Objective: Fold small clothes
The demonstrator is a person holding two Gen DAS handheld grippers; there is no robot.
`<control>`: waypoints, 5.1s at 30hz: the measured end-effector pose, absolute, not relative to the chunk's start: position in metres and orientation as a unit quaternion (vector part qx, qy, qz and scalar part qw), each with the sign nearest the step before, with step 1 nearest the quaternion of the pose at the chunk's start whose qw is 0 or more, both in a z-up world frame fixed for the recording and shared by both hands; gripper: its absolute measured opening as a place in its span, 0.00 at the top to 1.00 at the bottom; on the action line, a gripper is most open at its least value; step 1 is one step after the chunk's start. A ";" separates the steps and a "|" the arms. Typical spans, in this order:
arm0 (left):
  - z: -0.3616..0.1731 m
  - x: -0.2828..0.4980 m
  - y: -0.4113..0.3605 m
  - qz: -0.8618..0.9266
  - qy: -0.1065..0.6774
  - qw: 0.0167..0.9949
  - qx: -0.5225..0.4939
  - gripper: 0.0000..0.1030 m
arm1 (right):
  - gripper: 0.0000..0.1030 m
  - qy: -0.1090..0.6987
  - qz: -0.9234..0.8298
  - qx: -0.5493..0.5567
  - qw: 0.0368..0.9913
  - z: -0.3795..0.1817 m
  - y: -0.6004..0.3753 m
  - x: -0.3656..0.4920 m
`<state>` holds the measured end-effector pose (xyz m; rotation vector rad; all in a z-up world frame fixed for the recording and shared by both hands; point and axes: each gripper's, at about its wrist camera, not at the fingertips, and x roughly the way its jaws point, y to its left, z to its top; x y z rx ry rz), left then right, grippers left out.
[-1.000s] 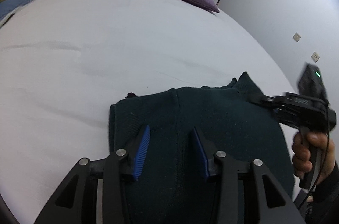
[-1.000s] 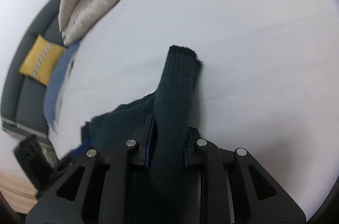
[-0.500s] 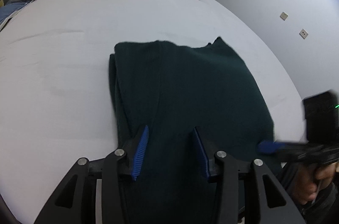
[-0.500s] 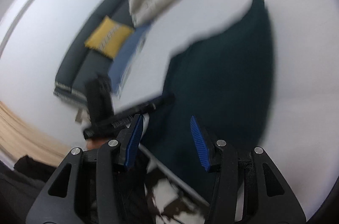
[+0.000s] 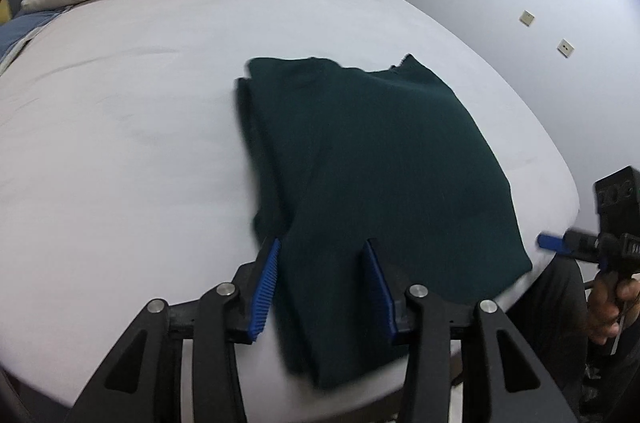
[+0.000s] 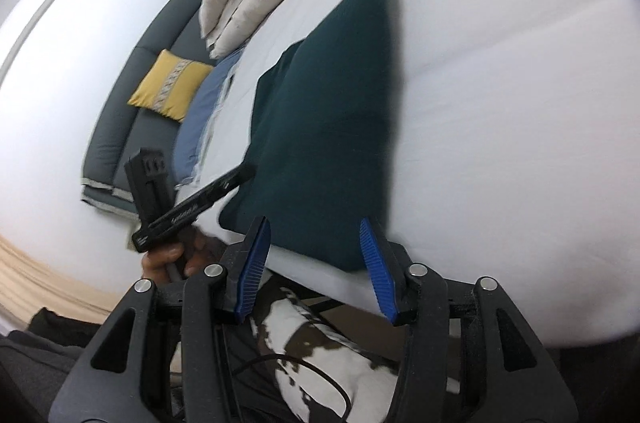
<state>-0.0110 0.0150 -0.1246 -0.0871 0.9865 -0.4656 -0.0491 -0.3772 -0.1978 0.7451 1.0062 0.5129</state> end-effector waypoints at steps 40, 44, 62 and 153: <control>-0.061 -0.040 -0.023 -0.037 0.402 0.915 0.012 0.00 | 0.00 0.341 -0.043 0.048 0.938 -0.015 -0.287 -0.065; -0.078 -0.037 -0.021 -0.034 0.412 0.910 0.019 0.00 | 0.00 0.370 -0.116 -0.014 0.922 -0.042 -0.268 -0.055; -0.100 -0.033 -0.009 -0.036 0.427 0.904 0.008 0.00 | 0.00 0.397 -0.126 0.018 0.909 -0.091 -0.267 -0.035; -0.098 -0.036 -0.007 -0.036 0.426 0.904 0.009 0.00 | 0.00 0.402 -0.127 0.029 0.906 -0.093 -0.248 -0.043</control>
